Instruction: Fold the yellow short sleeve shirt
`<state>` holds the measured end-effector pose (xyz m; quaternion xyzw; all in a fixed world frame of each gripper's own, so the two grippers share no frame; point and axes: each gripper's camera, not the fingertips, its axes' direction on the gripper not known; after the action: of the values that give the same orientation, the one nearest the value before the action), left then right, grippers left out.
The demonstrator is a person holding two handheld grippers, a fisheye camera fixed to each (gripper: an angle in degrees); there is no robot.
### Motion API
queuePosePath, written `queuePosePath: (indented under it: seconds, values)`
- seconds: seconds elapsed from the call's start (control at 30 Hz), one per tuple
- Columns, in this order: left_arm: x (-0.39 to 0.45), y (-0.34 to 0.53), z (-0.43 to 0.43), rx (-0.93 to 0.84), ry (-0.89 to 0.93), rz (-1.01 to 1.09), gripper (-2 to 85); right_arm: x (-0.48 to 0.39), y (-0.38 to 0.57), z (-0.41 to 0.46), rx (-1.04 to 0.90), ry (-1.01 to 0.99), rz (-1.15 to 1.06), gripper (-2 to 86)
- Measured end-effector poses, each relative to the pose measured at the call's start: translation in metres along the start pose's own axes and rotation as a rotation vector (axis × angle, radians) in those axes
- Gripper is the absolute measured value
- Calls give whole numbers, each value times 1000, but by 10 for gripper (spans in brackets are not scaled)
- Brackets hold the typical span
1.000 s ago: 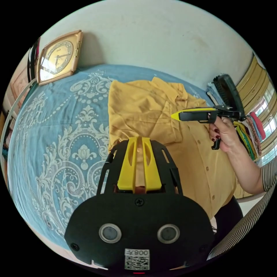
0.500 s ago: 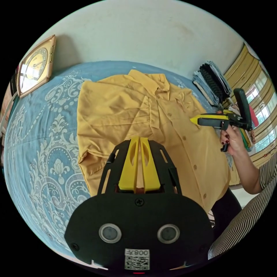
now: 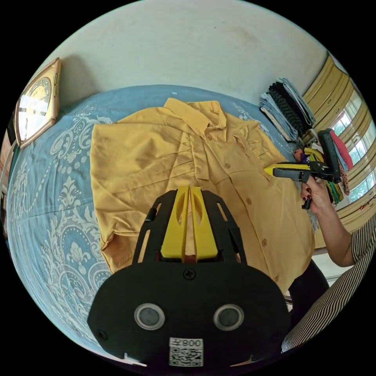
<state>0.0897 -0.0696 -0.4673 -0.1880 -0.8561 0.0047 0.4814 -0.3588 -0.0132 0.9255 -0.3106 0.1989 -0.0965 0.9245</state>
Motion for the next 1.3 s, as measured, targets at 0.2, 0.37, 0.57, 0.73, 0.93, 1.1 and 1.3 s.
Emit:
queuePosePath:
  seconds: [0.2,0.37,0.57,0.73,0.93,1.1,1.3]
  values:
    - [-1,-12,5,8,-17,3,4,25,-11,13,64,11,14,2]
    - [-3,-15,23,-62,-35,8,5,51,-15,49,-5,-69,66,2]
    - [5,15,-1,-8,-2,-3,5,49,23,37,82,-73,60,1]
    - [12,23,2,-14,74,9,4,32,11,57,107,-125,-8,2]
    - [21,27,22,-38,81,78,3,16,-23,124,17,-52,-32,4]
    - [14,36,37,-49,81,74,3,23,-22,151,17,-55,-13,8]
    - [5,70,22,-23,90,54,4,23,20,162,7,-35,-18,6]
